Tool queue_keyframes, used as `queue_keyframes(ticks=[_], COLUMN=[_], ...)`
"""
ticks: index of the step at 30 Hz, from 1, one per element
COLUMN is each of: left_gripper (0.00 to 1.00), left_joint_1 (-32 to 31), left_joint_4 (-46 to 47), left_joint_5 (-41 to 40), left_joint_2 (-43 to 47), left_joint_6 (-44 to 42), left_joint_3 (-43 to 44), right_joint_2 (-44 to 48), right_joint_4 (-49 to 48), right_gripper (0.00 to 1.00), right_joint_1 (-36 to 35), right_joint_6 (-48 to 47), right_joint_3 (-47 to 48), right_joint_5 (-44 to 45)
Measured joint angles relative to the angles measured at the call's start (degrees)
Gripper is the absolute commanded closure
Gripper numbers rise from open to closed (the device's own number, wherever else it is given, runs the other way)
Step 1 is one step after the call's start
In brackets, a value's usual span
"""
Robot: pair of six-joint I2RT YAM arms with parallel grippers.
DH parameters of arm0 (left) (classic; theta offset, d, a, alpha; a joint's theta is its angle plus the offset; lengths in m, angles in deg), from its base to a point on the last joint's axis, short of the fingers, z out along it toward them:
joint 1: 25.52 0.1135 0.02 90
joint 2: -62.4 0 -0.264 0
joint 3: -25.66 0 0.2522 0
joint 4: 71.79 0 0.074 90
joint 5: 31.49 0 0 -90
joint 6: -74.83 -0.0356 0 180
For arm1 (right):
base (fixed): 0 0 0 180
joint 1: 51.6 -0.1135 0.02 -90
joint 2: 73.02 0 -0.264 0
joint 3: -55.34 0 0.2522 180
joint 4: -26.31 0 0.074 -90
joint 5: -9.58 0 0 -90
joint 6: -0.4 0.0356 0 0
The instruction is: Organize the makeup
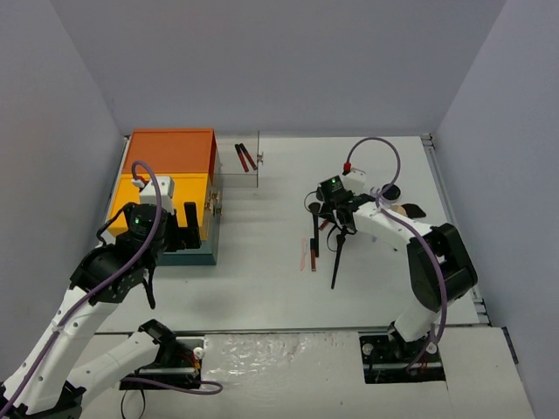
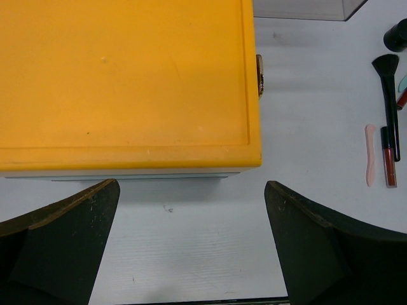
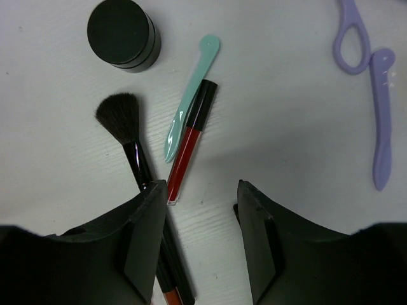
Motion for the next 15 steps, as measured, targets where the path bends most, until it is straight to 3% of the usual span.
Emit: queue_keyframes(ticks=[15], left_gripper=[0.03], left_joint_1=[0.00], left_joint_4=[-0.20], left_joint_5=[0.35], left_joint_2=[2.03], left_joint_6=[0.46], left_joint_3=[-0.42], right_joint_2=[-10.30], right_joint_4=[-6.60], right_gripper=[0.64], right_joint_1=[0.00], right_joint_6=[4.95], right_joint_3=[0.01], right_joint_5=[-1.35])
